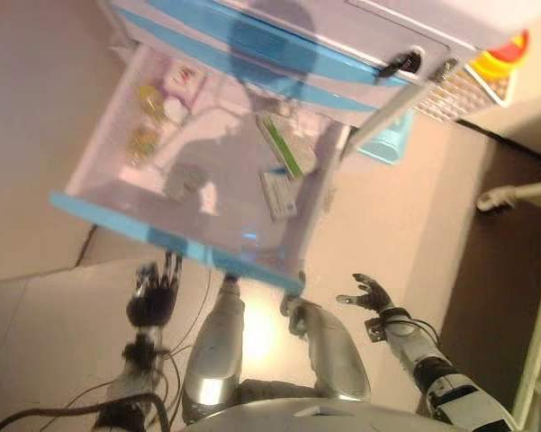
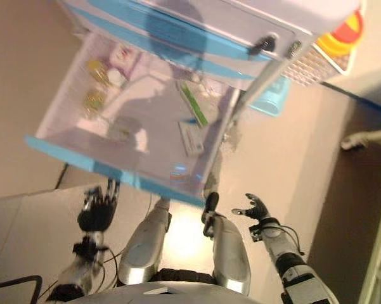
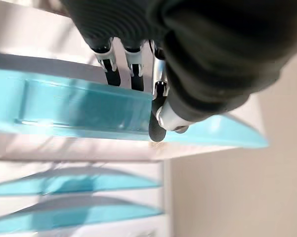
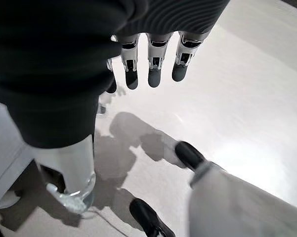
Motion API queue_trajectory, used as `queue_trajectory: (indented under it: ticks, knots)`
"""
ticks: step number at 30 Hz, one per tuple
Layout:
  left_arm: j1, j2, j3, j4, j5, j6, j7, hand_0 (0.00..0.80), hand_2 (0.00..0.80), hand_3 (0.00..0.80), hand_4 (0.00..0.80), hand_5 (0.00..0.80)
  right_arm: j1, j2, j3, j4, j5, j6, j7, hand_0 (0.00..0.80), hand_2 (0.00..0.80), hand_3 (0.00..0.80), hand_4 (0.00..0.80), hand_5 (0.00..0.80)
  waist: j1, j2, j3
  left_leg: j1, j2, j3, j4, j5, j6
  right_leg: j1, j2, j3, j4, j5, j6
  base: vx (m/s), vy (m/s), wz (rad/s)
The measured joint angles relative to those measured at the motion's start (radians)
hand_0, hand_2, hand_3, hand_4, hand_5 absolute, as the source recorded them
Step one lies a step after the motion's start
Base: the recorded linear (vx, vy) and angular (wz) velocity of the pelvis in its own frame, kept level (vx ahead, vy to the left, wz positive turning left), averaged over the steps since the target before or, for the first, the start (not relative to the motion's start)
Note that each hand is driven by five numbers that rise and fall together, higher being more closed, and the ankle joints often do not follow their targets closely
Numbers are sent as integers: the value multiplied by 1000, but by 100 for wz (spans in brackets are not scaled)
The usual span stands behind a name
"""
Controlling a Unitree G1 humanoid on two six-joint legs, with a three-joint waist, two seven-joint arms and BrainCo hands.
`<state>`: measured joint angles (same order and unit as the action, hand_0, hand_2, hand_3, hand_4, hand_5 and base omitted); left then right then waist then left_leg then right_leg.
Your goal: Open the drawer and pick up the medicine
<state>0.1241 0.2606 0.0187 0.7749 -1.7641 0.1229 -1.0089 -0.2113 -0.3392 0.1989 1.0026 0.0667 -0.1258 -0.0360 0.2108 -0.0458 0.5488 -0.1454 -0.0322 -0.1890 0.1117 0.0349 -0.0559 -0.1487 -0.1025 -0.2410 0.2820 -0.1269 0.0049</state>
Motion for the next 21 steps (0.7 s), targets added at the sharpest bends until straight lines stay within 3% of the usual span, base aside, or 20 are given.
queue_trajectory:
  ticks: [1,3,4,6,9,11,15,17,21]
  knots:
    - [10,-18,9,14,1,13,0,693,693,693,693,693,-6,-13,-15,10,-9,0,1,0,0,0,0,0,6,19,-3,16,4,-10,-13,2,-4,18,-1,-19,1,-11,-3,44,-27,49]
    - [11,-78,144,0,-5,29,-80,675,675,675,675,675,-9,-48,-47,50,-11,1,9,0,0,0,0,0,36,62,-27,37,14,-16,-25,18,-3,42,-6,-50,15,-34,-8,48,-5,49]
    - [1,-88,195,1,-3,28,-87,605,605,605,605,605,-10,-70,-58,74,-11,3,16,0,0,0,0,0,51,89,-53,45,13,-26,-32,23,-3,54,-10,-61,20,-46,-6,58,3,51]
    - [-2,-85,260,33,2,23,-56,0,0,0,0,0,-15,-99,-73,104,-11,2,25,0,0,0,0,0,60,130,-136,45,6,-44,-41,29,-5,54,-19,-77,36,-67,-4,60,11,43]
    - [9,-81,286,130,132,-36,82,0,0,0,0,0,-26,-109,-78,132,-11,-8,34,0,0,0,0,0,58,159,-227,66,-2,-56,-47,41,-5,88,-23,-101,30,-82,-1,59,34,32]
    - [24,-82,285,198,301,-91,245,0,0,0,0,0,-18,-102,-78,148,-18,-21,35,0,0,0,0,0,57,149,-276,70,-3,-55,-47,41,-6,93,-23,-110,32,-93,-4,60,45,17]
    - [34,-50,272,395,707,-191,536,0,0,0,0,0,42,-53,-105,186,-65,-53,-25,0,0,0,0,0,46,90,-339,71,2,-42,-50,41,-11,98,-19,-127,44,-118,-15,51,28,17]
    - [43,-31,247,431,861,-224,653,0,0,0,0,0,85,-30,-107,202,-91,-55,-80,0,0,0,0,0,38,55,-359,67,2,-30,-51,35,-8,85,-19,-121,56,-125,-19,35,27,3]
    - [58,-16,156,446,1141,-282,843,0,0,0,0,0,171,-25,-109,143,-102,-95,-227,0,0,0,0,0,-2,35,-375,70,-2,1,-50,25,4,65,-14,-55,67,-123,-17,14,21,-17]
